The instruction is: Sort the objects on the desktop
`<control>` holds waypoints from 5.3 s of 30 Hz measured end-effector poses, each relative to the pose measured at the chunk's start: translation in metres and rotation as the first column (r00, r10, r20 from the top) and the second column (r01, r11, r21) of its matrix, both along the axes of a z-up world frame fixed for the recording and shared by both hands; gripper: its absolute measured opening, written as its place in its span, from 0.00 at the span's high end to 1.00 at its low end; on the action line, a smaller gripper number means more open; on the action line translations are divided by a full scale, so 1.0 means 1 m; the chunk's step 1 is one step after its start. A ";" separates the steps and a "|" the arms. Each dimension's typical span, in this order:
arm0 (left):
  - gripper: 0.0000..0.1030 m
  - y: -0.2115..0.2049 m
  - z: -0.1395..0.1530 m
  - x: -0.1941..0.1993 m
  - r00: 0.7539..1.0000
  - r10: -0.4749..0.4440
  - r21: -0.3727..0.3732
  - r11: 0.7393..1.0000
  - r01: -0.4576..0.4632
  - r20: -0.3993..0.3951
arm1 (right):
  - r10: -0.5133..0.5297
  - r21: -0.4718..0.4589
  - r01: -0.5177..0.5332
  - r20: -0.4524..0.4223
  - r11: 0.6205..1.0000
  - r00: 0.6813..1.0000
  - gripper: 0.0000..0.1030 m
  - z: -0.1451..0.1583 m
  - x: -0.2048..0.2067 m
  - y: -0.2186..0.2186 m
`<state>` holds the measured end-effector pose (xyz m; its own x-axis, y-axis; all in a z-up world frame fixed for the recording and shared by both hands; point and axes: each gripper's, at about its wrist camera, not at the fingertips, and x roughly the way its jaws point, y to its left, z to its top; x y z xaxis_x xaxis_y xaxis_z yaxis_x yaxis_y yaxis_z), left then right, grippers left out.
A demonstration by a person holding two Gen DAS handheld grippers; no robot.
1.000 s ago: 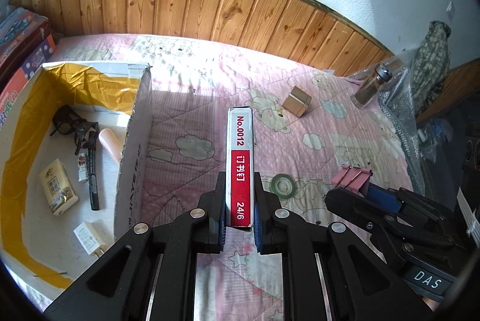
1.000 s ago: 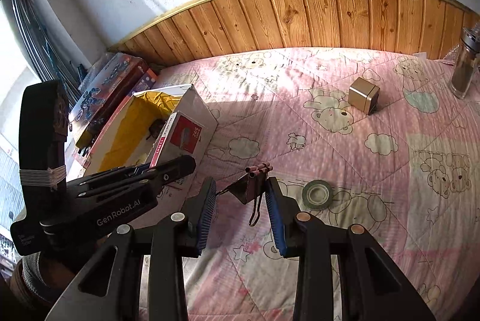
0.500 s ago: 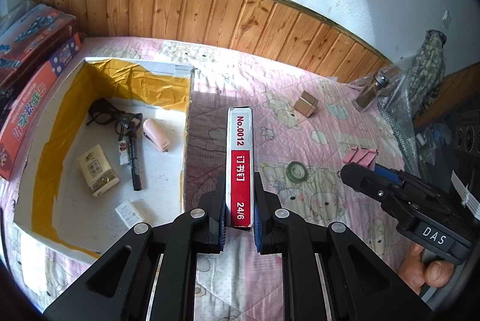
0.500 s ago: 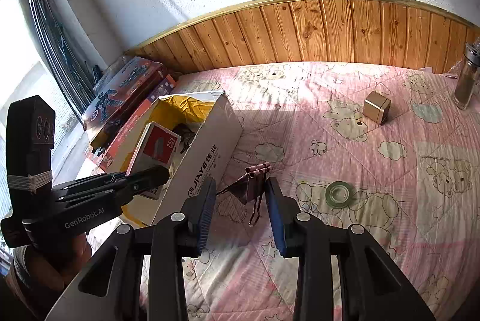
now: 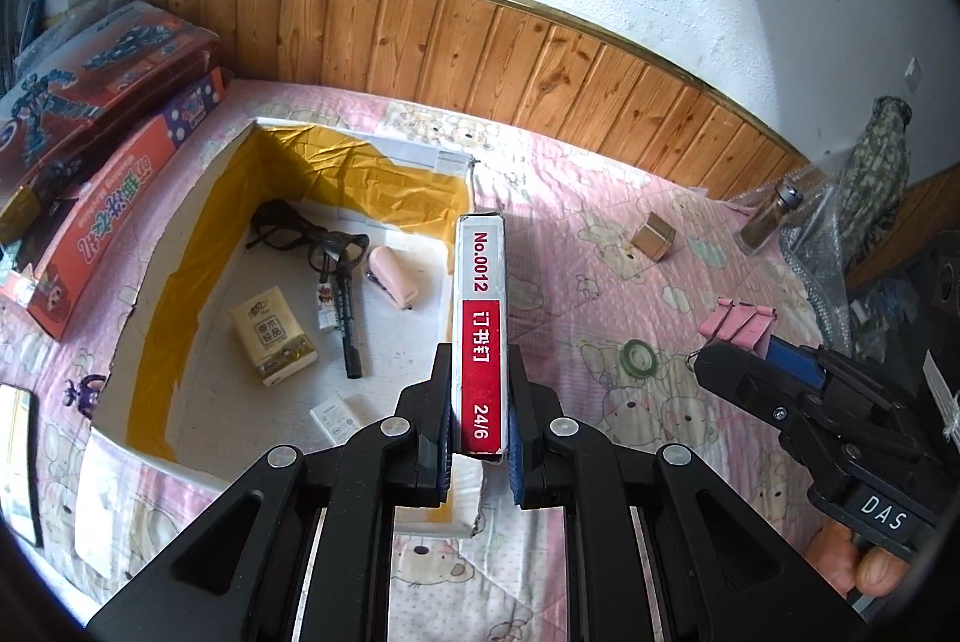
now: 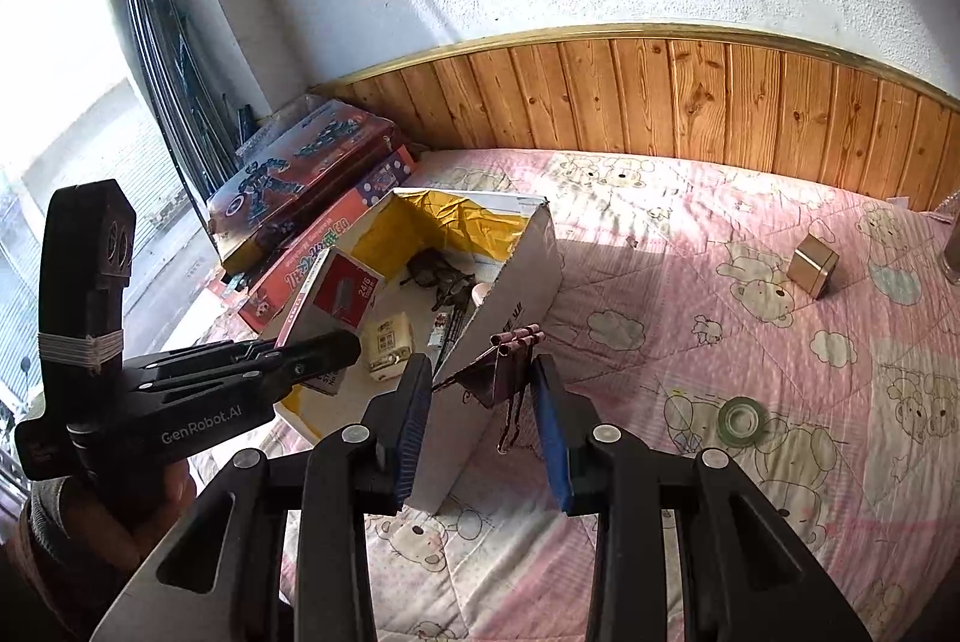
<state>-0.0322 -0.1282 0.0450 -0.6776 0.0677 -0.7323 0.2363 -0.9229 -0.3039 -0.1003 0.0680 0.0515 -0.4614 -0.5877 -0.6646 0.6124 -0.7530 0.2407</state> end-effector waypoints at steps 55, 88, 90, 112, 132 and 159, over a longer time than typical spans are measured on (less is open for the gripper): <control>0.86 -0.114 -0.069 0.009 0.969 0.075 -0.065 0.996 -0.062 0.234 | 0.237 0.360 -0.220 -0.003 0.907 0.972 0.65 -0.067 -0.004 -0.178; 0.86 -0.111 -0.111 -0.021 0.895 0.048 -0.193 0.980 0.043 0.443 | 0.259 0.659 -0.355 0.243 0.663 0.935 0.65 -0.127 -0.061 -0.218; 0.86 -0.113 -0.114 -0.021 0.889 0.056 -0.183 0.983 0.032 0.455 | 0.260 0.672 -0.362 0.252 0.646 0.932 0.66 -0.131 -0.061 -0.220; 0.65 -0.111 -0.104 -0.018 0.882 0.111 -0.155 0.987 -0.044 0.458 | 0.239 0.663 -0.345 0.249 0.664 0.939 0.64 -0.121 -0.056 -0.205; 0.64 -0.072 -0.063 0.009 0.933 0.107 -0.159 0.986 -0.055 0.343 | 0.298 0.526 -0.358 0.198 0.771 0.934 0.51 -0.081 -0.027 -0.169; 0.61 0.039 -0.012 -0.019 0.998 -0.056 -0.015 0.998 0.056 0.007 | 0.072 0.029 -0.072 0.002 0.997 0.997 0.40 -0.040 -0.046 0.001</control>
<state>-0.0510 -0.0890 0.0330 -0.6684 0.0943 -0.7378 0.1858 -0.9393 -0.2884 -0.1463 0.0694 0.0118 -0.4183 -0.5994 -0.6824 0.6649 -0.7139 0.2195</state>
